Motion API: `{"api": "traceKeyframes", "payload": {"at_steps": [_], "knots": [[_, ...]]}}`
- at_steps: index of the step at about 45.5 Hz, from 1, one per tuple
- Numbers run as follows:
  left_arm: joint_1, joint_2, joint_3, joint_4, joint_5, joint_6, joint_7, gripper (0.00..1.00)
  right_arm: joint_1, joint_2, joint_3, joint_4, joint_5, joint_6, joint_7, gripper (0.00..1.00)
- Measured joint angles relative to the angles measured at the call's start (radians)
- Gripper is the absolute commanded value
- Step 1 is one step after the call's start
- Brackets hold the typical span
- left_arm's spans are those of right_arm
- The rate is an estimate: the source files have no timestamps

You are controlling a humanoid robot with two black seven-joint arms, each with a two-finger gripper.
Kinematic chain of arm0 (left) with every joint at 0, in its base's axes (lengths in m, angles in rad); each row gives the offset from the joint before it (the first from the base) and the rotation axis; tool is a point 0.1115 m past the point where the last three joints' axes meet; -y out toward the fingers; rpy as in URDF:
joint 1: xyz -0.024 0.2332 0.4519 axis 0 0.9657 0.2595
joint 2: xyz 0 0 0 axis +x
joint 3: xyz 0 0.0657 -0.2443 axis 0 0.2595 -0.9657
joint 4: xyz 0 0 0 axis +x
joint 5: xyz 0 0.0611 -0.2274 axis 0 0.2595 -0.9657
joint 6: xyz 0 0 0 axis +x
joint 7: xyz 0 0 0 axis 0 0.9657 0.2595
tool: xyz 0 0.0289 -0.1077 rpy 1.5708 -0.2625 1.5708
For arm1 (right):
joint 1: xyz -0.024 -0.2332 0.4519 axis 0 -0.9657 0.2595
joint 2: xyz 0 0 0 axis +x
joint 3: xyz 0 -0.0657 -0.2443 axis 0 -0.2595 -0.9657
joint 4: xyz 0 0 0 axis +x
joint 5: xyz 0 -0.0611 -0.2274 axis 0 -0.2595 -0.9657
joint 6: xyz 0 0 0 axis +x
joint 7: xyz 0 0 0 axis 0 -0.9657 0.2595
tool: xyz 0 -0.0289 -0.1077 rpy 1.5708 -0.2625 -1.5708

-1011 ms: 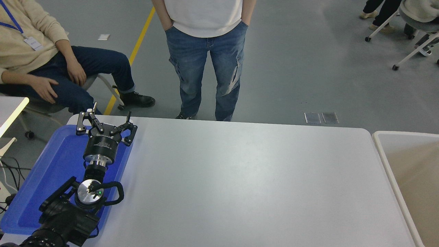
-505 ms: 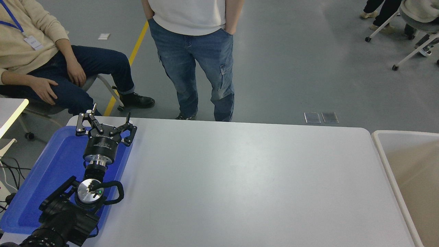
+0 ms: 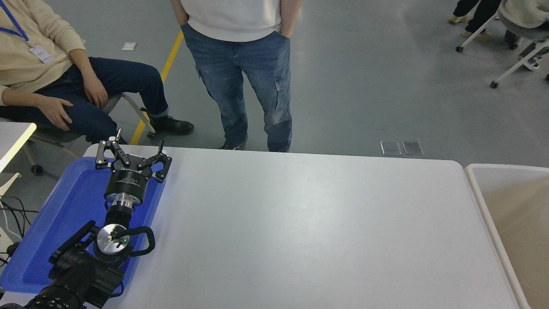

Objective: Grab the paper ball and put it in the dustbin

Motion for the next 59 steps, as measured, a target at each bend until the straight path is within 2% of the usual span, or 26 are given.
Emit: {"api": "traceKeyframes", "payload": {"at_steps": [11, 24, 33, 59], "knots": [[0.0, 0.0, 0.0, 0.0, 0.001, 0.0, 0.0, 1.0, -0.389, 0.0, 0.284, -0.104, 0.001, -0.058, 0.0, 0.0], [0.0, 0.0, 0.0, 0.0, 0.0, -0.001, 0.0, 1.0, -0.754, 0.071, 0.468, -0.156, 0.015, -0.402, 0.002, 0.0], [0.0, 0.0, 0.0, 0.0, 0.0, -0.001, 0.0, 1.0, -0.924, 0.137, 0.566, -0.211, 0.045, -0.55, 0.002, 0.0], [0.0, 0.0, 0.0, 0.0, 0.0, -0.001, 0.0, 1.0, -1.317, 0.393, 0.795, -0.555, 0.131, -0.706, 0.002, 0.0]]}}
